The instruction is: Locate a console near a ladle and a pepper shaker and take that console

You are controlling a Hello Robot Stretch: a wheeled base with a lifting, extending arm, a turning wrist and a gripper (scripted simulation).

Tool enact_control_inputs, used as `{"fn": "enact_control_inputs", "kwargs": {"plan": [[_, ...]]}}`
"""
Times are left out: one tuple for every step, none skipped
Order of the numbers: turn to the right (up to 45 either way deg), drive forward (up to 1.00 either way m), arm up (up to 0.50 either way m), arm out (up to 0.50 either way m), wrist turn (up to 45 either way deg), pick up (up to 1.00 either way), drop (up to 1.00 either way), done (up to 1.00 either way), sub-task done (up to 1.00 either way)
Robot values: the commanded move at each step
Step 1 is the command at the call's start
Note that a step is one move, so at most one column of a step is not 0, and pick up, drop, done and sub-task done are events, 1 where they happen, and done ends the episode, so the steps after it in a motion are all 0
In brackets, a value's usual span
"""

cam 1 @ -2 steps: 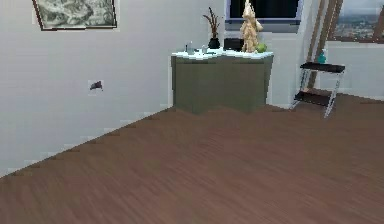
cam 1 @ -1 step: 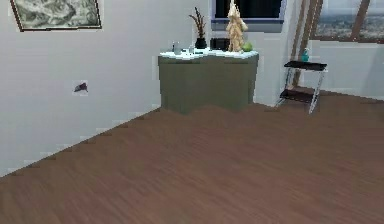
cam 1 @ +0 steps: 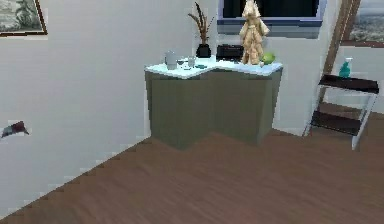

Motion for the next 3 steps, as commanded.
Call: {"fn": "enact_control_inputs", "kwargs": {"plan": [[0.0, 1.0, 0.0, 0.0, 0.0, 0.0, 0.0, 0.0, 0.0], [0.0, 0.6, 0.0, 0.0, 0.0, 0.0, 0.0, 0.0, 0.0], [-45.0, 0.0, 0.0, 0.0, 0.0, 0.0, 0.0, 0.0, 0.0]]}}
